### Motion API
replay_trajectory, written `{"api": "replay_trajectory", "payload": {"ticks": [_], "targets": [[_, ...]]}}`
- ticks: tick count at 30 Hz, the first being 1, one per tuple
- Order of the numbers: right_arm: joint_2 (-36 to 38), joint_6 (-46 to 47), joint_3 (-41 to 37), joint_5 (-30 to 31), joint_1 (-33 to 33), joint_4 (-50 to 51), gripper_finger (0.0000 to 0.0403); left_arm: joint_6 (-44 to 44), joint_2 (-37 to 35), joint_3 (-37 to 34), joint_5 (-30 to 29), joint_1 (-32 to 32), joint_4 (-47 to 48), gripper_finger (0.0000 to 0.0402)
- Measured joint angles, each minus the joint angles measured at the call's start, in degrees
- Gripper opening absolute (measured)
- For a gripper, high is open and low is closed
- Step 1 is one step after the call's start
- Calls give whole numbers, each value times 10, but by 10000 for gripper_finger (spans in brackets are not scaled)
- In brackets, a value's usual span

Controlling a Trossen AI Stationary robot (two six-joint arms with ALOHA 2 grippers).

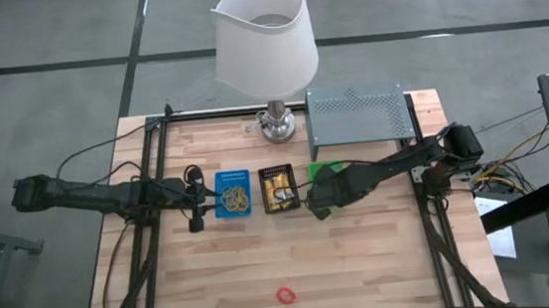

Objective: Pick & Place Office Desk Supplies
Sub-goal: Put the blue spring keychain into the green bin

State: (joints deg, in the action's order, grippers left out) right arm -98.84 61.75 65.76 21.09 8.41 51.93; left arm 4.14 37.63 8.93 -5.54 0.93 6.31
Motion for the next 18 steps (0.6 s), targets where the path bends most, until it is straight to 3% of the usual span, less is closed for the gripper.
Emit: {"api": "replay_trajectory", "payload": {"ticks": [9, 18], "targets": [[-16, 9, -3, -17, -12, -14, 45, 0, 0, 0, 0, 0, 0, 143], [-14, 11, -12, -18, -19, -27, 125, 0, 0, 0, 0, 0, 0, 143]]}}
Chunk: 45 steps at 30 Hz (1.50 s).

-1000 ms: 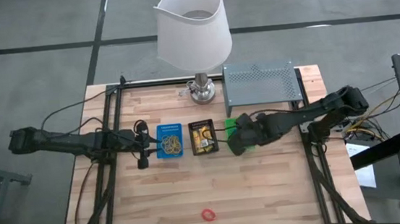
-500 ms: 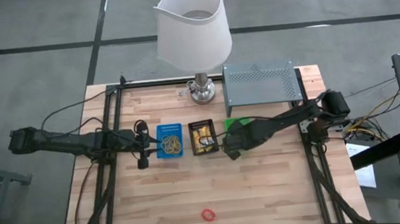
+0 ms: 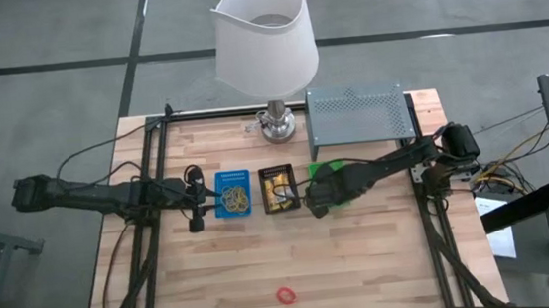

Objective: Pick & Place Office Desk Supplies
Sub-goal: Put the blue spring keychain into the green bin, then put the orange spring key chain into the green bin

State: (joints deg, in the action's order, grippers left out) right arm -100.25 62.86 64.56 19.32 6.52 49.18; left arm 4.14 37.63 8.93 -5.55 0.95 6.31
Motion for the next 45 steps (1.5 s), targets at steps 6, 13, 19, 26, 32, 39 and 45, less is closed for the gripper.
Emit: {"api": "replay_trajectory", "payload": {"ticks": [6, 13, 19, 26, 32, 39, 45], "targets": [[2, -10, -3, -5, 0, -2, 151, 0, 0, 0, 0, 0, 0, 143], [60, -54, 13, 10, 20, -1, 142, 0, 0, 0, 0, 0, 0, 143], [112, -61, 30, 17, 69, -52, 127, 0, 0, 0, 0, 0, 0, 143], [103, -31, 60, 17, 146, -94, 117, 0, 0, 0, 0, 0, 1, 143], [48, 10, 91, 28, 211, -124, 116, 0, 1, 0, 0, 0, 6, 143], [-40, 26, 176, 63, 265, -125, 116, 0, 1, 0, 0, 0, 13, 143], [-129, 27, 263, 63, 291, -119, 116, 0, 1, 0, 0, 0, 13, 143]]}}
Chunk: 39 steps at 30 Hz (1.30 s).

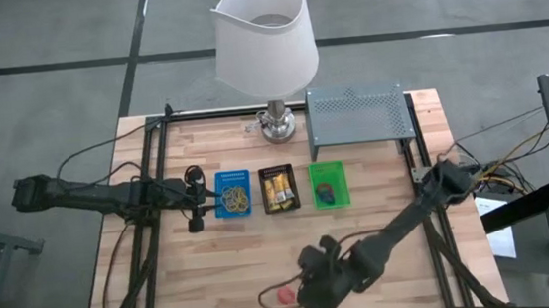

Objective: Pick & Place Office Desk Supplies
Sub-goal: Put the orange spring key chain into the green bin

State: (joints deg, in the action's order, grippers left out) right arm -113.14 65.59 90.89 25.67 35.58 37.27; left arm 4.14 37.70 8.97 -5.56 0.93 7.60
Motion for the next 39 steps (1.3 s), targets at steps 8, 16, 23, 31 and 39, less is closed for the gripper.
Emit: {"api": "replay_trajectory", "payload": {"ticks": [8, 16, 23, 31, 39], "targets": [[-100, 0, 105, -6, 17, 16, 116, 0, 0, 0, 0, 0, 0, 143], [-186, 3, 201, -15, 19, 67, 116, 0, 0, 0, 0, 0, 0, 143], [-254, 5, 278, -26, 19, 141, 116, 0, 0, 0, 0, 0, 1, 143], [-283, 5, 305, -34, 14, 171, 116, 0, 0, 0, 0, 0, 0, 143], [-283, 5, 299, -34, 10, 164, 116, 0, 0, 0, 0, 0, 0, 143]]}}
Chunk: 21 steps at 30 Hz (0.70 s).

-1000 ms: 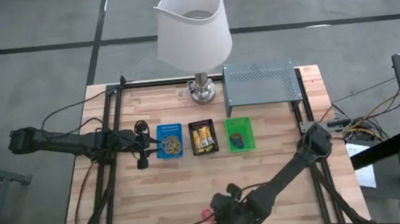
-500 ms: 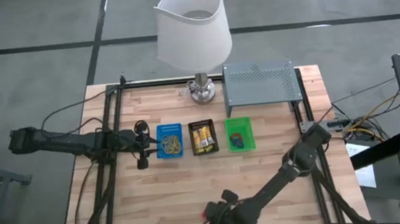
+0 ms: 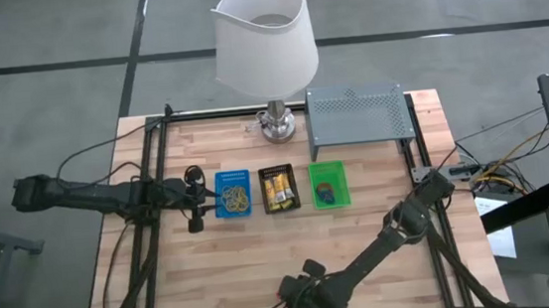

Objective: Pick & Place Office Desk Supplies
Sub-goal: Put the orange spring key chain into the green bin

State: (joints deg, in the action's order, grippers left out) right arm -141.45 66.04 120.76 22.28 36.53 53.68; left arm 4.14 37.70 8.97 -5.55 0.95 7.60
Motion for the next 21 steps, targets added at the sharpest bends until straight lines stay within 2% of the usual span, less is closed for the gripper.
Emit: {"api": "replay_trajectory", "payload": {"ticks": [10, 21], "targets": [[0, 0, -34, 0, -10, -33, 116, 0, 0, 0, 0, 0, 0, 143], [1, 6, -38, -3, -14, -35, 115, 0, 0, 0, 0, 0, 0, 143]]}}
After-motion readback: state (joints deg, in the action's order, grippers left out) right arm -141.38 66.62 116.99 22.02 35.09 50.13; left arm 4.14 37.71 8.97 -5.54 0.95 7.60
